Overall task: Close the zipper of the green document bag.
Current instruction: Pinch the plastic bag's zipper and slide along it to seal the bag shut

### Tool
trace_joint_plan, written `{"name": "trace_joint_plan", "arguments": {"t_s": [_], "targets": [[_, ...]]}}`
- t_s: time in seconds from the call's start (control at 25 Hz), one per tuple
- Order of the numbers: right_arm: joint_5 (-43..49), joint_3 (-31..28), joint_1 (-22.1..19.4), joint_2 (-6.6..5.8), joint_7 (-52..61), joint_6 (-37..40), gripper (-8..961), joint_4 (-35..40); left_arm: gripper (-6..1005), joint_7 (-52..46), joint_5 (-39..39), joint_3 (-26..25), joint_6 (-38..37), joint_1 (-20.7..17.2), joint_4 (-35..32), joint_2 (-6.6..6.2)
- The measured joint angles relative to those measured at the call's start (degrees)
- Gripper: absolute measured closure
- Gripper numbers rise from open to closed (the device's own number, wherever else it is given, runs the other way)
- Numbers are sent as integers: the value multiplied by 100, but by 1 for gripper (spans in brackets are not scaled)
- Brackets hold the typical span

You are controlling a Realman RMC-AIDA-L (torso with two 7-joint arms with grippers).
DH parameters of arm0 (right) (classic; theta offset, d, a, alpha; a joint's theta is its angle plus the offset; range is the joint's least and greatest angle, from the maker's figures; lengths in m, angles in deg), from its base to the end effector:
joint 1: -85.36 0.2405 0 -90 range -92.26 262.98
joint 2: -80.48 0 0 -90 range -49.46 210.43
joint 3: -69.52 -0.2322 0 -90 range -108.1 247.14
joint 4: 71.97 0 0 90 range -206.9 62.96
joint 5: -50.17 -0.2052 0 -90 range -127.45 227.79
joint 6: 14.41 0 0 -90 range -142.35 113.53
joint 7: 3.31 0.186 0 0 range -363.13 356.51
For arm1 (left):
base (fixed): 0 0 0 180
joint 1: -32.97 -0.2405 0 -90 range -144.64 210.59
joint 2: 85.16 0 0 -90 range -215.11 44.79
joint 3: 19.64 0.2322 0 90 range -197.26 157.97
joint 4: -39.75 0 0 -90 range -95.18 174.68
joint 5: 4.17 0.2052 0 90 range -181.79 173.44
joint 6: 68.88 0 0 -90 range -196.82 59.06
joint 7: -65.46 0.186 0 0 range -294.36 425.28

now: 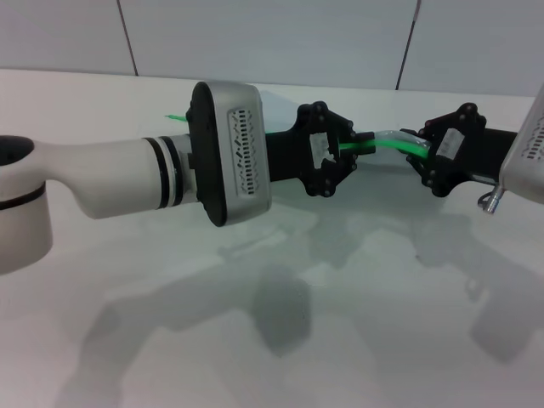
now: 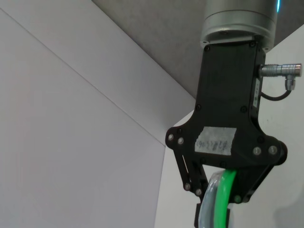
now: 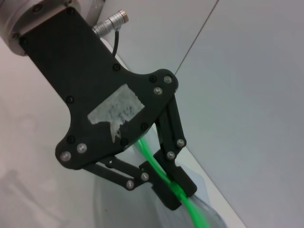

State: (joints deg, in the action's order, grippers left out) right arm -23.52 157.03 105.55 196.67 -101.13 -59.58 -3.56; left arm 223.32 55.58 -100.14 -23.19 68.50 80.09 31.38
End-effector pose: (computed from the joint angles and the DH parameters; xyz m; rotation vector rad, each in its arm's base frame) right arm 0.1768 0.3892 -0.0336 -2.4747 -0.0707 0.1252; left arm -0.1235 0.3897 -0.0990 -2.4034 0.7269 -0.3550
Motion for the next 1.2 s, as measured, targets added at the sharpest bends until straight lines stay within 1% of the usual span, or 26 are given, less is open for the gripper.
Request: {"name": "trace_joint_plan", "arguments": {"t_s": [0.24, 0.92, 1.2], "targets": [[-8, 3, 53, 0, 0, -1, 900, -113, 920, 0, -34, 19, -1, 22, 0, 3], [-5, -34, 36, 1, 1, -18, 901, -71, 921, 71, -160, -38, -45, -35, -65, 18], [-44, -108, -12, 0, 1, -4, 900, -48, 920, 75, -308, -63, -136, -114, -106, -13]]}}
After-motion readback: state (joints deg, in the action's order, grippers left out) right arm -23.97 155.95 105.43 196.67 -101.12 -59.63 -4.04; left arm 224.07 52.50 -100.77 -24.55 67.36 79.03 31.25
